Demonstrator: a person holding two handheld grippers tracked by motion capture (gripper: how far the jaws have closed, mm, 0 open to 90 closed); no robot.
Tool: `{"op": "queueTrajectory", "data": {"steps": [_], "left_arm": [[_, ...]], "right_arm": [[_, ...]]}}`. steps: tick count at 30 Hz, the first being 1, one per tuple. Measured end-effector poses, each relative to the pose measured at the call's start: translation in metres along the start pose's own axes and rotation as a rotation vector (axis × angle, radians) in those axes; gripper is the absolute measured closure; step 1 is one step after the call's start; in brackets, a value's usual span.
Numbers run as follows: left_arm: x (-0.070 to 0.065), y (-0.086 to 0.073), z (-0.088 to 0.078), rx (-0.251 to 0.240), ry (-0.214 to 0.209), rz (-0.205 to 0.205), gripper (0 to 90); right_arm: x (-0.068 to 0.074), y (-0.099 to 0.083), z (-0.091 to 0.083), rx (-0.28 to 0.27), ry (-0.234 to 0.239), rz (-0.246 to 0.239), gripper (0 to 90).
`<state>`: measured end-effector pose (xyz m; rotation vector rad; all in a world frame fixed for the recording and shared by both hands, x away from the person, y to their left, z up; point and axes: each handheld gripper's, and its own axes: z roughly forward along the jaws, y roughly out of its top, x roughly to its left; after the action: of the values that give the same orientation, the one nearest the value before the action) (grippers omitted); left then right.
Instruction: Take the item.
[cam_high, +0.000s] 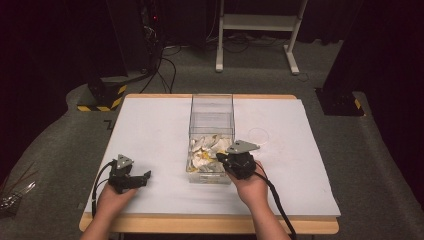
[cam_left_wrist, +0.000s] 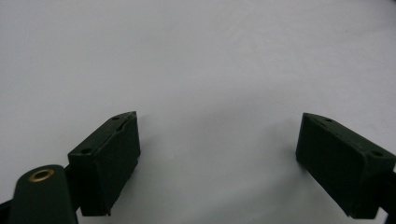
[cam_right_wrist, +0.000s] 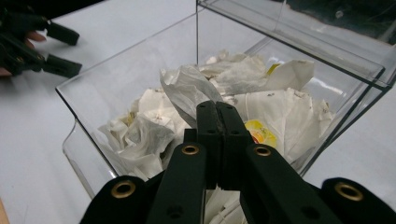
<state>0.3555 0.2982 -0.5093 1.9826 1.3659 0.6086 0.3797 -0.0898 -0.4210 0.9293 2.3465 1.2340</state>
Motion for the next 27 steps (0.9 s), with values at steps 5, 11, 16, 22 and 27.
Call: {"op": "queueTrajectory", "data": {"steps": [5, 11, 16, 22, 27], "left_arm": [[0.000, 0.000, 0.000, 0.001, -0.001, 0.001, 13.8], [0.000, 0.000, 0.000, -0.004, 0.001, -0.003, 13.8], [0.000, 0.000, 0.000, -0.005, 0.001, -0.004, 13.9], [0.000, 0.000, 0.000, -0.004, 0.000, -0.003, 13.8], [0.000, 0.000, 0.000, -0.003, 0.000, -0.002, 13.8]], "right_arm": [[-0.002, -0.005, -0.005, -0.065, 0.001, 0.033, 89.5], [-0.002, -0.005, -0.007, -0.095, 0.000, 0.054, 89.6], [-0.002, -0.005, -0.008, -0.115, 0.005, 0.065, 89.6], [-0.001, -0.005, -0.009, -0.141, 0.010, 0.069, 89.6], [0.001, -0.004, -0.012, -0.160, 0.010, 0.071, 89.6]]}}
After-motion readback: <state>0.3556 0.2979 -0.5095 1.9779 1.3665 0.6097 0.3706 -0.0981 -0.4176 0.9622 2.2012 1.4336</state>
